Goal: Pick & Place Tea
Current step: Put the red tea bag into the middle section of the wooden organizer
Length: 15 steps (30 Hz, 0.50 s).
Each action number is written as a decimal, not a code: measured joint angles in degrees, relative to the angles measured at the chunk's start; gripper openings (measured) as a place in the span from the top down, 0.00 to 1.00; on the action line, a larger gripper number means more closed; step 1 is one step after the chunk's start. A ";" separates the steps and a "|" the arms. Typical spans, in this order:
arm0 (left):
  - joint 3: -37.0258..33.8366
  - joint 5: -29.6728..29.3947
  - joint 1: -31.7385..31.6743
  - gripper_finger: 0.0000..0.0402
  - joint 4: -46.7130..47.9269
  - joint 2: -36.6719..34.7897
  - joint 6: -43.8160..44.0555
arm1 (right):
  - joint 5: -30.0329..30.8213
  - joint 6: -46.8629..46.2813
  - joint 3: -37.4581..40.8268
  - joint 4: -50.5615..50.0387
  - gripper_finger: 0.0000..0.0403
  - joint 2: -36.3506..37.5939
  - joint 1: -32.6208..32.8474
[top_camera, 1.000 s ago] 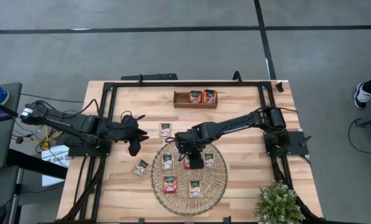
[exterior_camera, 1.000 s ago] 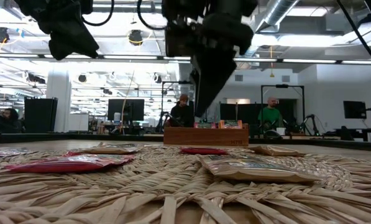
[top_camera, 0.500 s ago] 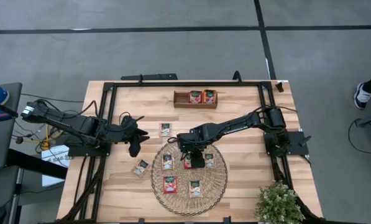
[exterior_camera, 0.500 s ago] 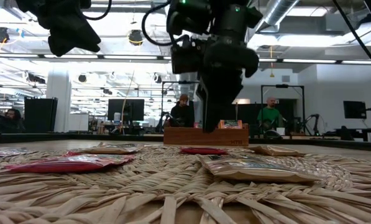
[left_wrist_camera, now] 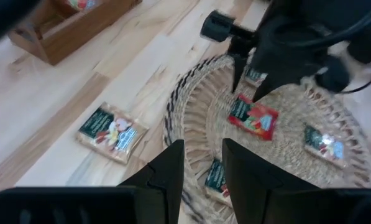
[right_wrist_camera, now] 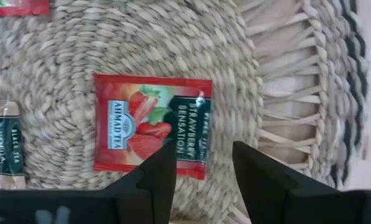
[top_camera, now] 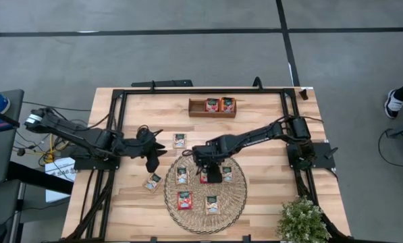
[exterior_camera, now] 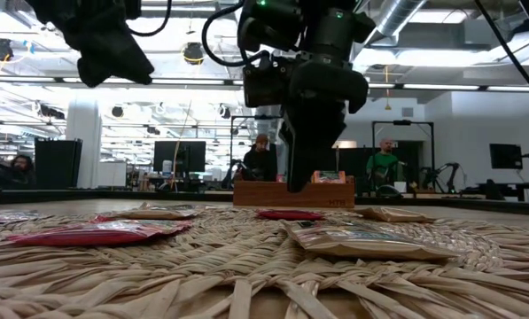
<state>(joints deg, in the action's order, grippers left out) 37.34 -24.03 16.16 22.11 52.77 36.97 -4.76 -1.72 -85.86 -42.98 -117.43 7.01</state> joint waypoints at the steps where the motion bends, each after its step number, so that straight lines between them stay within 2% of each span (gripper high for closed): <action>1: 0.00 0.02 0.00 0.75 0.05 0.54 0.00 | 0.00 0.02 0.00 0.17 0.63 0.00 0.01; 6: 0.00 0.15 0.00 0.75 -1.25 3.34 0.13 | 0.06 0.07 -0.06 0.22 0.63 -0.40 -0.35; 15: 0.02 -0.39 -0.02 0.75 -3.40 5.24 -0.07 | -0.23 -1.38 -1.02 -0.10 0.63 -5.68 -0.35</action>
<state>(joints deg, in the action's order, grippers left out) 37.36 -24.43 16.14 18.71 58.01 36.91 -4.99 -3.10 -86.88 -43.08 -123.11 6.66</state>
